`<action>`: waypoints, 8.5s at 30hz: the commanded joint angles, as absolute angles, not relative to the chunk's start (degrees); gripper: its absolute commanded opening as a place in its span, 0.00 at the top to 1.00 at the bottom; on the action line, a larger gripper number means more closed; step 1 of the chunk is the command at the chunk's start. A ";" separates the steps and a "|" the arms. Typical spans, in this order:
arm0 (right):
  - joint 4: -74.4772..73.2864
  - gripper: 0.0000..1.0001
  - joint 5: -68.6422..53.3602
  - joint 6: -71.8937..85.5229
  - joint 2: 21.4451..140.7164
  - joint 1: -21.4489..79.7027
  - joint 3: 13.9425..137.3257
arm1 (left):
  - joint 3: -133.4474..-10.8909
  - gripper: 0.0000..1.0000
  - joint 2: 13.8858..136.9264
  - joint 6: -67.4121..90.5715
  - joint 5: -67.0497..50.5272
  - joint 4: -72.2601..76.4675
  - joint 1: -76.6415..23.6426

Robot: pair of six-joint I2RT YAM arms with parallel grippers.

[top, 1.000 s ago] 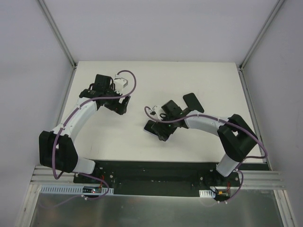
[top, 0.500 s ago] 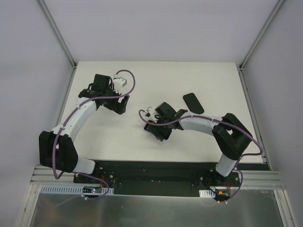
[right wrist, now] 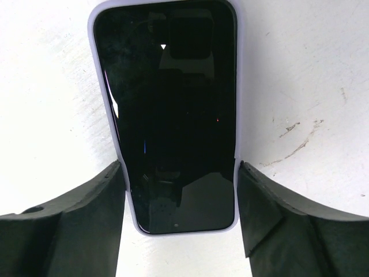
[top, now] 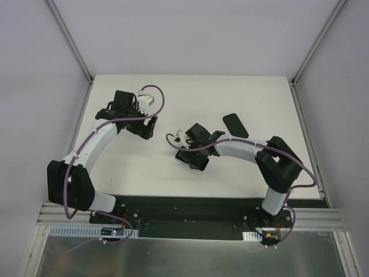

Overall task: Take the phone out of the phone case
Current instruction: Pick up the phone at the center of the board.

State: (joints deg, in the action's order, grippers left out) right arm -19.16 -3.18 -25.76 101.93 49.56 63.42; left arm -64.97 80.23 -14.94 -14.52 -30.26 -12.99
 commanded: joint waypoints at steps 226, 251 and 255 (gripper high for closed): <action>-37.18 1.00 -28.65 -32.78 74.36 39.99 75.85 | -77.08 0.71 94.39 46.22 -60.21 -1.86 -26.72; -36.91 1.00 -21.71 -32.17 75.41 41.66 79.89 | -69.70 1.00 100.63 62.58 -51.24 -3.95 -26.89; -37.53 1.00 -21.80 -32.17 75.24 41.66 81.30 | -70.13 1.00 102.48 62.76 -50.63 -5.97 -26.89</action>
